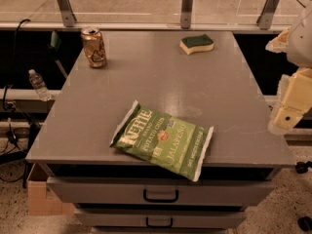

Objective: Move green jalapeno chip bag near orange can

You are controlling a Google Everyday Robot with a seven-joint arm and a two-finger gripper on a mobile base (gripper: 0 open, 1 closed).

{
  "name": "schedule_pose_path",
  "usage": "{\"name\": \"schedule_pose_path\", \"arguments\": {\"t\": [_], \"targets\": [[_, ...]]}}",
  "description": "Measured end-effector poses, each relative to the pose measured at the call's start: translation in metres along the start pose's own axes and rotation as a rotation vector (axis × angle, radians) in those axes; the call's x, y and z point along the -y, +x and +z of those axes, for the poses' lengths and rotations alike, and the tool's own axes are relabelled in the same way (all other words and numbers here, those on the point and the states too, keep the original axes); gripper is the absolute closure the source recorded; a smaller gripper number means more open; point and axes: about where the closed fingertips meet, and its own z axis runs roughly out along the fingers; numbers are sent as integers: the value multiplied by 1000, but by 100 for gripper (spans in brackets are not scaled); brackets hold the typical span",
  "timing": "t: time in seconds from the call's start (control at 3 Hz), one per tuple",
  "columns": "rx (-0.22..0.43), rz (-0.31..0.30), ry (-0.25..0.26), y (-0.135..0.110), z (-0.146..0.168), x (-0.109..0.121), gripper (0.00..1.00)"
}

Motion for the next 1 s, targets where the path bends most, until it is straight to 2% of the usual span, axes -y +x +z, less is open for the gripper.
{"name": "schedule_pose_path", "arguments": {"t": [0.33,0.67,1.0], "targets": [[0,0,0,0,0,0,0],[45,-8,-26,-17,22,-8,0],[131,-30,-91,-53,67,-22,0]]}}
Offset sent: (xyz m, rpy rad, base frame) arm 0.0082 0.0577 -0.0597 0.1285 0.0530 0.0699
